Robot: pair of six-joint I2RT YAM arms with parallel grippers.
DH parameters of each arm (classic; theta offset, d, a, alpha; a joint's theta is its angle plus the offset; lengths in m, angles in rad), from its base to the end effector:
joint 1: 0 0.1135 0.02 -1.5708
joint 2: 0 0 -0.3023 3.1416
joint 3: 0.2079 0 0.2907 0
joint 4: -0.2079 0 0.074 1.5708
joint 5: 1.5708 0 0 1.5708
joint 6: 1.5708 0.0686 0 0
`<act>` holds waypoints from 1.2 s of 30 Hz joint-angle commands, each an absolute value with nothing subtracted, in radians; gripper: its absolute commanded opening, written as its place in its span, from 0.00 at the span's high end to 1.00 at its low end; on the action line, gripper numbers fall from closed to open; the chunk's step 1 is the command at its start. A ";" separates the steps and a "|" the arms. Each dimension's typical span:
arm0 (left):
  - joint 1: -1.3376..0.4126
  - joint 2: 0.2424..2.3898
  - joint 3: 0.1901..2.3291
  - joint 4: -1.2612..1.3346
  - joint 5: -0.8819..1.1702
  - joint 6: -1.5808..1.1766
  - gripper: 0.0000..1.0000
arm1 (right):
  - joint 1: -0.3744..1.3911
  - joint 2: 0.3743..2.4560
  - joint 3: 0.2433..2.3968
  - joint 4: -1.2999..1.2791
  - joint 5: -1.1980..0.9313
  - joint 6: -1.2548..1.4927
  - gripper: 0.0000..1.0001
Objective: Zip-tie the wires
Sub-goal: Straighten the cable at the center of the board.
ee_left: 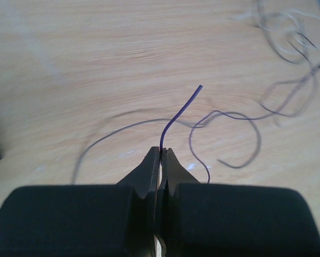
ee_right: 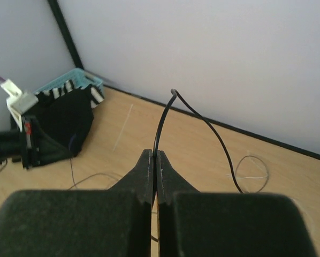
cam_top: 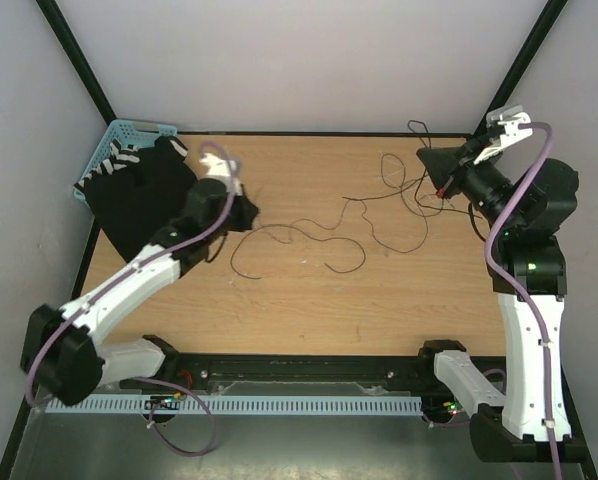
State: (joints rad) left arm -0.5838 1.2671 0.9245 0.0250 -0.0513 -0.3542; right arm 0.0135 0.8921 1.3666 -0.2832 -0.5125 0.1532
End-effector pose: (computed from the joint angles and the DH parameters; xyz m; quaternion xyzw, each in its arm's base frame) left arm 0.2965 -0.1917 0.3184 0.0778 0.8062 -0.2464 0.5323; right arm 0.1867 0.0362 0.5576 -0.1521 0.6277 0.2228 0.7302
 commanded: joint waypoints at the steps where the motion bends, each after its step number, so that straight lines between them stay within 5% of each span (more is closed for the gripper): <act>1: -0.462 1.079 0.805 -0.089 -0.146 -0.478 1.00 | 0.014 0.901 1.326 -0.280 -0.680 0.160 1.00; 15: -0.255 0.841 0.547 -0.187 -0.129 -0.608 1.00 | 0.015 1.024 1.136 -0.259 -0.557 0.158 1.00; 26: -0.264 0.953 0.426 -0.034 -0.048 -0.736 1.00 | 0.015 1.055 1.139 -0.236 -0.199 0.119 1.00; 36: -0.350 1.150 0.422 0.073 -0.109 -0.788 1.00 | 0.017 1.123 1.213 -0.117 -0.319 0.177 1.00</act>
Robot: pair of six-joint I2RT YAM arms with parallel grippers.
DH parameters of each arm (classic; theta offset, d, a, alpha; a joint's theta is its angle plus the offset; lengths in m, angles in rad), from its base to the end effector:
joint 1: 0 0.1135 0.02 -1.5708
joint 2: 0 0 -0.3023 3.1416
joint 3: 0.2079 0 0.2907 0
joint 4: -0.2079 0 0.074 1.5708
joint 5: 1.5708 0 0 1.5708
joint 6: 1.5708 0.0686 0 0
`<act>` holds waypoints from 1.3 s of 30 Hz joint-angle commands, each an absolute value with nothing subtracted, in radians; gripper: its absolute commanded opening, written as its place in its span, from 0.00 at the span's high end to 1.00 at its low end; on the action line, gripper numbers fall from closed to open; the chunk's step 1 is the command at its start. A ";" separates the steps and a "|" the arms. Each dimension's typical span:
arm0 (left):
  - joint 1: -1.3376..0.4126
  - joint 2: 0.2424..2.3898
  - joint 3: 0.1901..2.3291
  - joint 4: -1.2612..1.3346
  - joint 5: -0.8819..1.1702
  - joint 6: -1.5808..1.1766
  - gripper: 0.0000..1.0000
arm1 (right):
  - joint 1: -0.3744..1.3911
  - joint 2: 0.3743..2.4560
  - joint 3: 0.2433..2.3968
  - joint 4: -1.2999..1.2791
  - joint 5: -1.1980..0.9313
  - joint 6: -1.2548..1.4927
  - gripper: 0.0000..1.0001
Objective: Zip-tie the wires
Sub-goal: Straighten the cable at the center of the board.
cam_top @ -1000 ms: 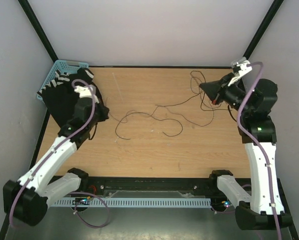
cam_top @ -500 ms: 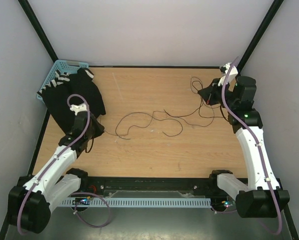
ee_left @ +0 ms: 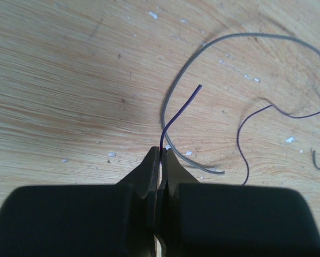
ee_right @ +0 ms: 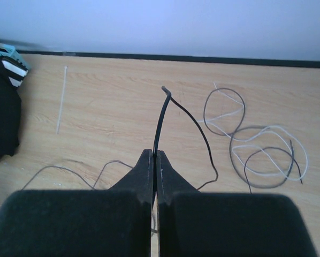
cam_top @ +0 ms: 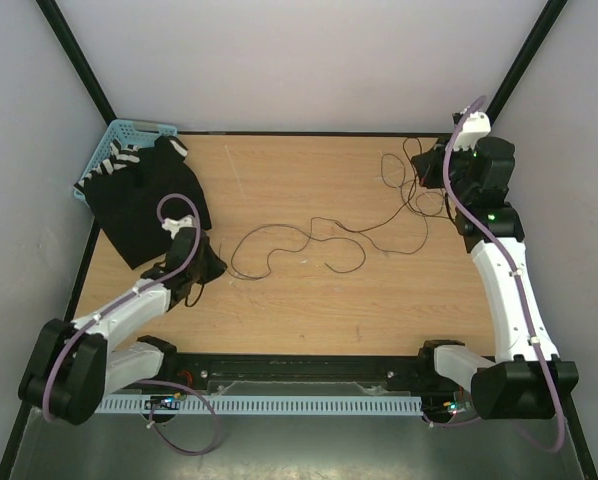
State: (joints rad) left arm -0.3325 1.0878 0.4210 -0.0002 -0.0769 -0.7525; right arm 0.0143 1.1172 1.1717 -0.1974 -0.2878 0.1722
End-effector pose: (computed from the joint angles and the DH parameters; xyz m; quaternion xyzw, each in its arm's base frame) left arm 0.2400 -0.0773 0.1644 -0.2038 0.8757 -0.1957 0.3916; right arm 0.3063 0.0239 0.4407 -0.0346 0.7530 0.1683 0.6351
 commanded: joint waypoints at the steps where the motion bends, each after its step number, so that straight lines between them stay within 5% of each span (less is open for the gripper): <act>1: -0.350 1.170 0.416 0.078 -0.116 -0.794 1.00 | 0.016 1.127 1.208 -0.117 -0.324 0.166 1.00; 8: -0.351 1.273 0.400 0.111 -0.166 -0.821 1.00 | 0.034 1.140 1.124 -0.117 -0.347 0.132 1.00; 21: -0.353 1.299 0.400 0.118 -0.201 -0.805 0.87 | 0.105 1.214 1.244 -0.210 0.248 0.035 1.00; 28: -0.353 1.268 0.405 0.114 -0.208 -0.771 0.83 | 0.110 1.209 1.238 -0.194 -0.101 0.041 1.00; 32: -0.353 1.239 0.405 0.111 -0.212 -0.741 0.95 | 0.167 1.212 1.221 -0.181 -0.359 0.069 1.00; 39: -0.352 1.240 0.401 0.109 -0.211 -0.729 1.00 | 0.421 1.236 1.254 -0.192 -0.317 0.004 1.00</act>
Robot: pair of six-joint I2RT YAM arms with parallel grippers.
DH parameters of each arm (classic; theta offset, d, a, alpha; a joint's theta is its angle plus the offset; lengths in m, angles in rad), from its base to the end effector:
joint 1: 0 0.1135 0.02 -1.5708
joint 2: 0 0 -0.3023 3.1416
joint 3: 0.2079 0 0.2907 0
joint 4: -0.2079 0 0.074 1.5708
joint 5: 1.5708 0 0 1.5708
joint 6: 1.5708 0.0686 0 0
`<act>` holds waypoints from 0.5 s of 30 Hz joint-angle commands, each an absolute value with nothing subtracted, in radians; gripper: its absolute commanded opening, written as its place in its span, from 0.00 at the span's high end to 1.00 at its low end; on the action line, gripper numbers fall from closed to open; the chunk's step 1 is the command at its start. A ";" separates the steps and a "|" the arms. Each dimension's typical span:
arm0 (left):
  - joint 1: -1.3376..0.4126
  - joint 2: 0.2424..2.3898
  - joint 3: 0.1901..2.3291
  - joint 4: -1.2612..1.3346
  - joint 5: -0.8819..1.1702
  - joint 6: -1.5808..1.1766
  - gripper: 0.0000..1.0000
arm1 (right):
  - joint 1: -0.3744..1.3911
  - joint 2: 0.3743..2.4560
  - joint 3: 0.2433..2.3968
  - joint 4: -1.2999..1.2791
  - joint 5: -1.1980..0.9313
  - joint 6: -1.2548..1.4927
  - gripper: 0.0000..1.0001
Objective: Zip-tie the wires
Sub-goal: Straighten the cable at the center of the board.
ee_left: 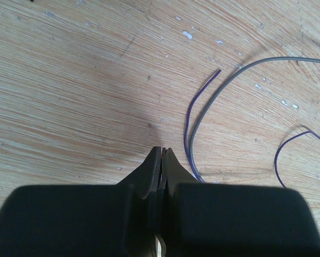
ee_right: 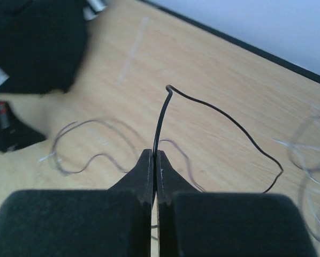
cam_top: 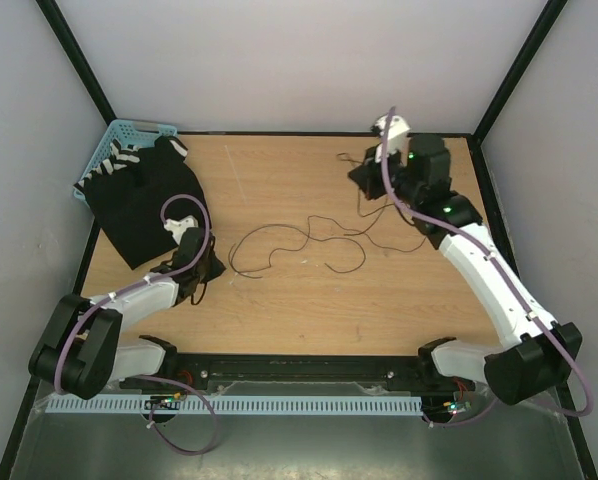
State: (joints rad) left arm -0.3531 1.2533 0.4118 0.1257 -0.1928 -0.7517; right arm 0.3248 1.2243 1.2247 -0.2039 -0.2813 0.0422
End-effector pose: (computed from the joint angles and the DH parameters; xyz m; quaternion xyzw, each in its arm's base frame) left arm 0.2546 -0.0798 0.1358 -0.2184 0.8800 -0.1420 0.3973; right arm 0.3150 0.1262 0.4297 -0.1958 0.7475 0.2210 0.5951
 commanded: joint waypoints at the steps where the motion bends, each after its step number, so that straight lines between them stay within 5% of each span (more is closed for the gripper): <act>1: -0.351 1.237 0.401 0.108 -0.211 -0.726 0.99 | 0.451 1.249 1.267 -0.205 -0.280 -0.012 1.00; 4: -0.351 1.215 0.398 0.097 -0.217 -0.720 0.84 | 0.515 1.290 1.294 -0.246 -0.137 -0.046 1.00; 9: -0.345 1.112 0.400 0.025 -0.251 -0.700 0.37 | 0.543 1.312 1.285 -0.267 -0.030 -0.050 1.00; 15: -0.342 0.971 0.452 -0.143 -0.280 -0.684 0.09 | 0.545 1.291 1.262 -0.266 0.052 -0.068 1.00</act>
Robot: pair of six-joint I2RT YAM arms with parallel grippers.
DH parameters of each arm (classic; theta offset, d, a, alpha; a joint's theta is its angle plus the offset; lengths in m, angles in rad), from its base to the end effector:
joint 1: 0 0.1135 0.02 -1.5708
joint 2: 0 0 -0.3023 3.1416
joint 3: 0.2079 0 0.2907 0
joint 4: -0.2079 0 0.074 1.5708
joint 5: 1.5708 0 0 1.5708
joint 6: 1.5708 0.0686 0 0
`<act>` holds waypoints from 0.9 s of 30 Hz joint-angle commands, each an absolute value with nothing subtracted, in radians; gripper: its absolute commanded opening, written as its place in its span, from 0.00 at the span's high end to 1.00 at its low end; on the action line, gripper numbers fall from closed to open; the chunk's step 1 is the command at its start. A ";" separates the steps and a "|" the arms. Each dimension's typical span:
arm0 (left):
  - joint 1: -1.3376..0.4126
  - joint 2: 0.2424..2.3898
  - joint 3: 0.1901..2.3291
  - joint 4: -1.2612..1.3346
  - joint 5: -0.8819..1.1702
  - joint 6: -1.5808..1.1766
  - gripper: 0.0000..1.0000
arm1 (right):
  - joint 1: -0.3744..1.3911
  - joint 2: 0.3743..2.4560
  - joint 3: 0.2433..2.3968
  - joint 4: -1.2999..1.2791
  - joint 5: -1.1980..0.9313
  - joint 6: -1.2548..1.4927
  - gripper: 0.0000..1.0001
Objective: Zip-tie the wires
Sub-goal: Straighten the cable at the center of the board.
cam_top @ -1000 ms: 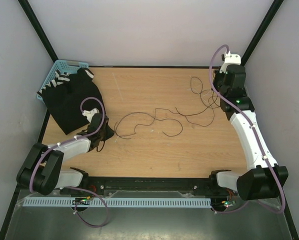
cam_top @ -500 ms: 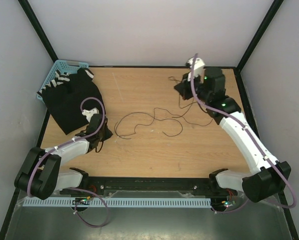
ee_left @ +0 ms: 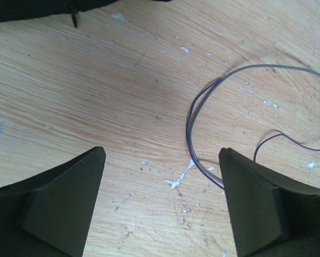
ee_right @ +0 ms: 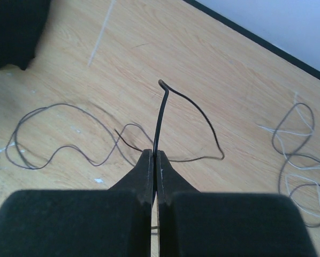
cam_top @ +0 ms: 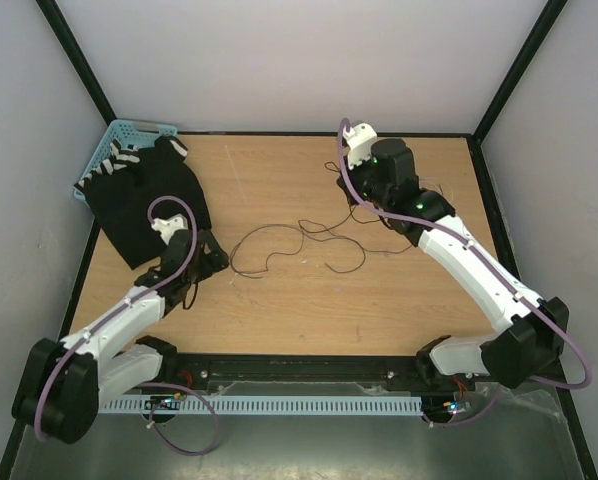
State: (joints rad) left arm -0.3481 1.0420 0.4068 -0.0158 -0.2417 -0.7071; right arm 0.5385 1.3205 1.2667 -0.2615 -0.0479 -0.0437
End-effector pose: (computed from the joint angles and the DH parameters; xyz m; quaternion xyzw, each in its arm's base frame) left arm 0.2349 -0.0678 0.1688 -0.2115 0.8657 -0.1285 0.4351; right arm 0.3141 0.1915 0.4068 -0.2457 0.7710 0.1626 0.5645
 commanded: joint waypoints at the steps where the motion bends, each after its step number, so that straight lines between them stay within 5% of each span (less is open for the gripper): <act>1: -0.343 0.952 0.471 -0.153 -0.274 -0.671 0.04 | 0.545 1.286 1.256 -0.267 0.067 -0.071 1.00; 7: -0.376 0.978 0.595 0.027 -0.026 -0.438 0.01 | 0.545 1.234 1.241 -0.265 0.095 -0.097 1.00; 13: -0.487 1.290 0.879 0.111 0.261 -0.237 0.01 | 0.545 1.155 1.212 -0.276 0.259 -0.078 1.00; 27: -0.646 1.923 1.387 0.188 0.411 -0.209 0.02 | 0.544 1.056 1.167 -0.321 0.267 0.054 1.00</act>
State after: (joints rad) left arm -0.6483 1.8458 1.2873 0.1501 0.3286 -0.2050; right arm 0.5392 1.0649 1.1912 -0.2958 0.2649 0.0067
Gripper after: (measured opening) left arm 0.983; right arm 0.053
